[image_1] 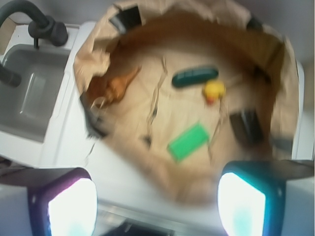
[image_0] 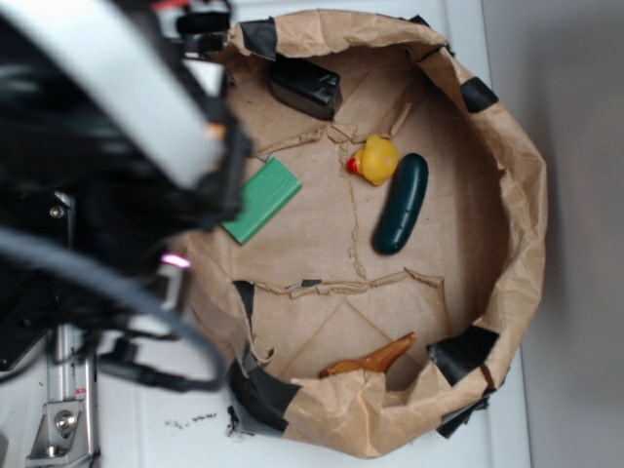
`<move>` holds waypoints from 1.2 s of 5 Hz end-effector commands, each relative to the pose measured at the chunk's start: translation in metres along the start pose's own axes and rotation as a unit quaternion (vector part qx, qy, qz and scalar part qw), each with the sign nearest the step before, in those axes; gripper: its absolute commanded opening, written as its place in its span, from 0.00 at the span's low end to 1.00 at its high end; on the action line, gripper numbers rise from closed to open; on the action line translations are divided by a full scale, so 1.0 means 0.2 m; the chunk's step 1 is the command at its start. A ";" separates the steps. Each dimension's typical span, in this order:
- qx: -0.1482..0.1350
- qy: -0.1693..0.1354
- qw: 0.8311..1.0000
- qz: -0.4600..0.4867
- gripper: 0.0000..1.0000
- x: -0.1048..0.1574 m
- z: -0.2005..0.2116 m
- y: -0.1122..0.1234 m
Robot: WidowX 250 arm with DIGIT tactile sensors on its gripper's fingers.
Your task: Grab the yellow duck.
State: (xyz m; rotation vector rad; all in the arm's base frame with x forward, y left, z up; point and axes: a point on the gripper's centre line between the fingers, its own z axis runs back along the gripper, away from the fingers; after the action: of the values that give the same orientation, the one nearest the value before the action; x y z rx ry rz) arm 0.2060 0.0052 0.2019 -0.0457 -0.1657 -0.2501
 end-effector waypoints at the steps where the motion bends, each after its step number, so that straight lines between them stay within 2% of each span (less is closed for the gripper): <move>1: 0.014 0.056 0.994 -0.095 1.00 0.20 -0.42 0.15; 2: 0.028 0.094 0.981 -0.167 1.00 0.23 -0.60 0.21; 3: 0.047 0.108 0.979 -0.165 1.00 0.27 -0.64 0.31; 4: 0.052 0.095 0.985 -0.138 1.00 0.28 -0.61 0.41; 5: 0.062 0.101 0.984 -0.136 1.00 0.30 -0.65 0.46; 6: 0.063 0.137 0.983 -0.106 1.00 0.26 -0.74 0.51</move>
State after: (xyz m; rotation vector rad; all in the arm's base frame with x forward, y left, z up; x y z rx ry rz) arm 0.3000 0.0700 0.0502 0.1004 0.1384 -0.4878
